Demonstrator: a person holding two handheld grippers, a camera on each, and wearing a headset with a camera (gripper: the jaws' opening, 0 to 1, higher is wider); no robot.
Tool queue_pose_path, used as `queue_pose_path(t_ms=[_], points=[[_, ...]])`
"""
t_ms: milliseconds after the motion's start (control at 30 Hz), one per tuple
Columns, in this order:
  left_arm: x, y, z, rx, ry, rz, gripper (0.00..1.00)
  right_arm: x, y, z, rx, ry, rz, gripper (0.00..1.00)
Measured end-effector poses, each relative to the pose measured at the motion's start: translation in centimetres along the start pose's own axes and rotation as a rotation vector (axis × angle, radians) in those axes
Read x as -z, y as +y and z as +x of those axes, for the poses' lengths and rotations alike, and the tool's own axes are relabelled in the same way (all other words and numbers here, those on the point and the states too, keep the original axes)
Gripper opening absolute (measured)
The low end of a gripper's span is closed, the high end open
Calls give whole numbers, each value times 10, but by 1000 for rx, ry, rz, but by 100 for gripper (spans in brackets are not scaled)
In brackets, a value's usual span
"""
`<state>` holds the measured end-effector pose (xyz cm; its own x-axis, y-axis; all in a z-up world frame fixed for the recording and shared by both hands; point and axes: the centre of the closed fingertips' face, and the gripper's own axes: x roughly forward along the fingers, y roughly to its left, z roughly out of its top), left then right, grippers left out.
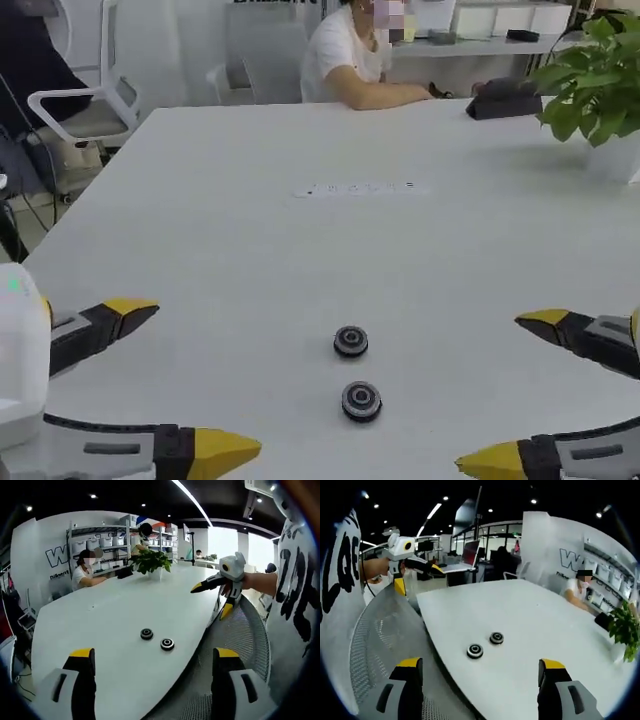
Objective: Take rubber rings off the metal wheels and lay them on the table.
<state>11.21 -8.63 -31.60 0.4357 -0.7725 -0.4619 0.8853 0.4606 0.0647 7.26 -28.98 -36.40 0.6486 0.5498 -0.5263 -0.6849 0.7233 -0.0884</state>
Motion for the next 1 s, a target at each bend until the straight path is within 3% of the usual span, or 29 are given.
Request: queue_pose_path(t_ms=[1000], points=[[6, -2, 1, 15, 20, 6, 96, 4, 5, 3, -19, 19, -5, 97]])
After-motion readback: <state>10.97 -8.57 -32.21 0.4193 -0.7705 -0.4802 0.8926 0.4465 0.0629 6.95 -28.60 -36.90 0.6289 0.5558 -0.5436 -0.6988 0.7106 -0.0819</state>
